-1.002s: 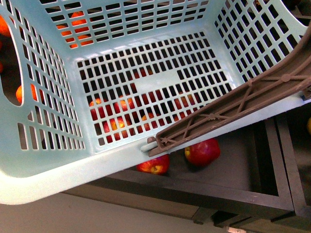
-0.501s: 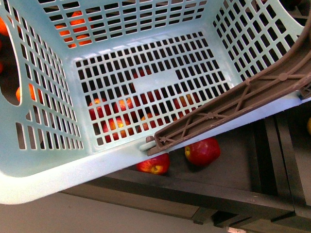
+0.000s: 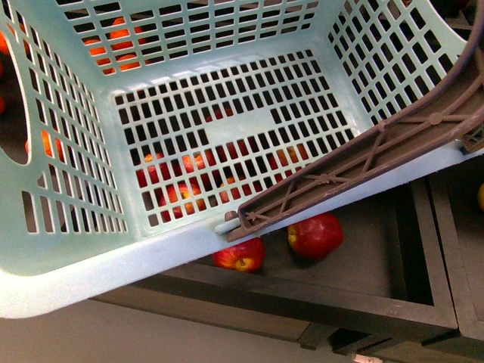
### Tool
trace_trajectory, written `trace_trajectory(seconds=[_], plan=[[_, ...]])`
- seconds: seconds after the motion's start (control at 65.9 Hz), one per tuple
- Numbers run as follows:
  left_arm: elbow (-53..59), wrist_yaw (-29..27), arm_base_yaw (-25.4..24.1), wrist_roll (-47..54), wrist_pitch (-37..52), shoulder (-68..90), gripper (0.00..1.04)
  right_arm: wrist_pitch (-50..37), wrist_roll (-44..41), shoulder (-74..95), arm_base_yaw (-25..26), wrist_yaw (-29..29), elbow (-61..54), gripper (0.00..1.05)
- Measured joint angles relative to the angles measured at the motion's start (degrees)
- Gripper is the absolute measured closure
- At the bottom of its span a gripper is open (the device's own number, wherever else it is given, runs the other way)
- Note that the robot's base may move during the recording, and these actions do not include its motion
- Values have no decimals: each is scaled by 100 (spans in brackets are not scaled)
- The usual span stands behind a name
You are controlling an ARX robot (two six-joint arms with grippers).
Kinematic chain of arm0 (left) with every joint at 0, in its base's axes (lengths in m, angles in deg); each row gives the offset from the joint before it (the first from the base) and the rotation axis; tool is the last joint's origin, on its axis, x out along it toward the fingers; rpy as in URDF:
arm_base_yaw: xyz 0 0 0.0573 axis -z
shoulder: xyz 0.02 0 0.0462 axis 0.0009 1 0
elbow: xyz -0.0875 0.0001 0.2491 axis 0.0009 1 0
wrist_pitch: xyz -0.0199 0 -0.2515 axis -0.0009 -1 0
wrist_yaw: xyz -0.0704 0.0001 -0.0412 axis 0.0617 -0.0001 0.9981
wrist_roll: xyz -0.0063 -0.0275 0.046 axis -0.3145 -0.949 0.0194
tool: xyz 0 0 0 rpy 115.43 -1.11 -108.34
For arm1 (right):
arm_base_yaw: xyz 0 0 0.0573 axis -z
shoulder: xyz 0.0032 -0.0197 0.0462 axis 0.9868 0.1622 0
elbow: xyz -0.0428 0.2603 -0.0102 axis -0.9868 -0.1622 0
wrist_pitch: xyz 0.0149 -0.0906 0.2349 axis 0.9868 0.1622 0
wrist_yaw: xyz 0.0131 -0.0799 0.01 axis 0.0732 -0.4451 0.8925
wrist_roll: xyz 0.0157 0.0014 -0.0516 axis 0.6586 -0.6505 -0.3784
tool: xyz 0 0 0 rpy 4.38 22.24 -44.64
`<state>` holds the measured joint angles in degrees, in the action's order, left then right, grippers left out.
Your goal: Pick mango and avocado into basket
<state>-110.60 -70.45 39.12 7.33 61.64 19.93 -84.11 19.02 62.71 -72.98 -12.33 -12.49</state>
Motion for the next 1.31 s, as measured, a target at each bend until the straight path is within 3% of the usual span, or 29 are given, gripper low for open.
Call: trace_trajectory(seconds=[0.167,0.425,0.941,1.184,1.305], plan=[[0,13,0,-2,0,0,91,-111,7,107,-815,-568,-223,44],[0,26,0,-2,0,0,91,-354,33,247,-1700,-946,-280,44],[0,15,0,0,0,0,91,-800,57,962,-2542,-1543,-273,44],[0,31,0,15,0,0,91,-826,98,970,-2481,-1709,-170,10],[0,11,0,48,0,22,91,-691,101,743,-2170,-1749,-168,9]])
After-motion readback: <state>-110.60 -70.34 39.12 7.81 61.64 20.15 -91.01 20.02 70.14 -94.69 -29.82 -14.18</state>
